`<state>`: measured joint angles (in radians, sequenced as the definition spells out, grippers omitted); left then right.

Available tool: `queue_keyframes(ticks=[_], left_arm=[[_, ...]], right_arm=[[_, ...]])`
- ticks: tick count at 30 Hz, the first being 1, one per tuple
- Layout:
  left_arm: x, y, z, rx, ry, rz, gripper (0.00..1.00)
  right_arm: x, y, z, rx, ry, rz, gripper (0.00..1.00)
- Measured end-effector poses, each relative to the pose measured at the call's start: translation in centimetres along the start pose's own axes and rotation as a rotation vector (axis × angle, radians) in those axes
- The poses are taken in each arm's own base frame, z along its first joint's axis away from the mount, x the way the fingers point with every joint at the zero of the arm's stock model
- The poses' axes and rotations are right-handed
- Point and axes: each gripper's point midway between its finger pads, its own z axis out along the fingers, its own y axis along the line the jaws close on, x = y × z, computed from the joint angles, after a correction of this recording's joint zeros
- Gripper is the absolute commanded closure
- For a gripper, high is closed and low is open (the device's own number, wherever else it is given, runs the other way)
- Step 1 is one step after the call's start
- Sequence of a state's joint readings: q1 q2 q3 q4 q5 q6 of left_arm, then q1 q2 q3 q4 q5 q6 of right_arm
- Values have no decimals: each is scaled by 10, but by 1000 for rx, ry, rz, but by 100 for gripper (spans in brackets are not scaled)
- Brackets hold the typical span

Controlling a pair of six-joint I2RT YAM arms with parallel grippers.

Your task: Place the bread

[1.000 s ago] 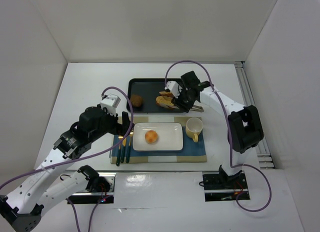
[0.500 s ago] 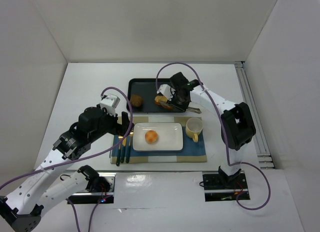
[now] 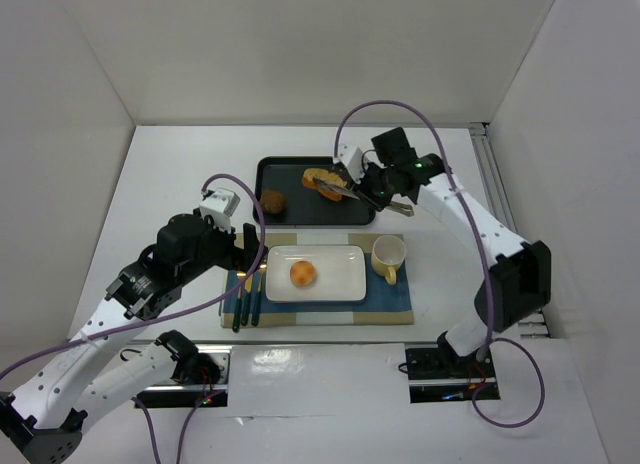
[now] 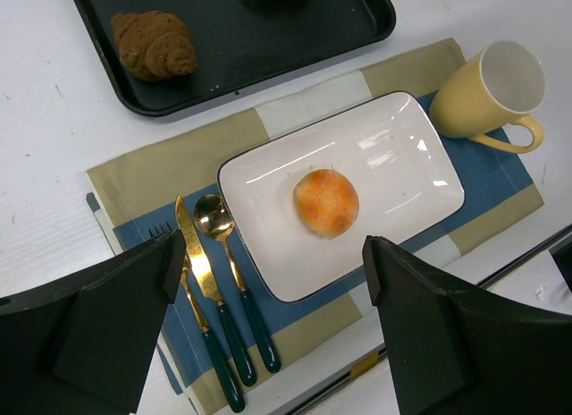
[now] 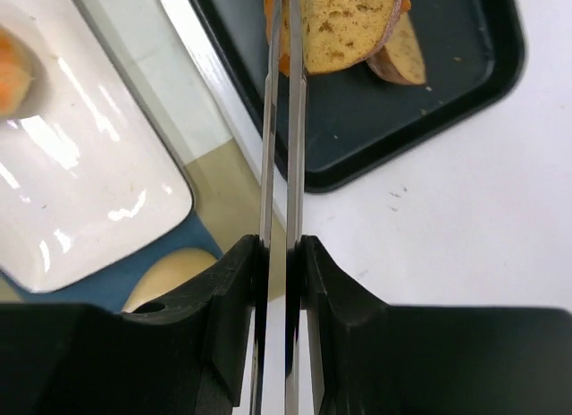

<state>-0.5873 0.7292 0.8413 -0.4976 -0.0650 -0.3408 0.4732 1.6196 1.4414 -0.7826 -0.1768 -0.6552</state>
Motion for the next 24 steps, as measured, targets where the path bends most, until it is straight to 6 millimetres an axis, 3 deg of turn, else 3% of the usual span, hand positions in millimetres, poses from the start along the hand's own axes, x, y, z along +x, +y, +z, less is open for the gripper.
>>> queue_keyframes(ticks=[4, 7, 12, 16, 24], left_arm=[[0, 0, 0, -1, 0, 0, 0], [0, 0, 0, -1, 0, 0, 0], [1, 0, 1, -1, 4, 0, 0], [1, 0, 1, -2, 7, 0, 0], [1, 0, 1, -2, 7, 0, 0]], right_arm=[[-8, 2, -42, 22, -109, 0, 100], [-2, 25, -56, -36, -144, -25, 100], [46, 73, -56, -184, -50, -35, 100], [77, 96, -54, -274, 43, -21, 100], [87, 111, -58, -328, 91, -40, 100]])
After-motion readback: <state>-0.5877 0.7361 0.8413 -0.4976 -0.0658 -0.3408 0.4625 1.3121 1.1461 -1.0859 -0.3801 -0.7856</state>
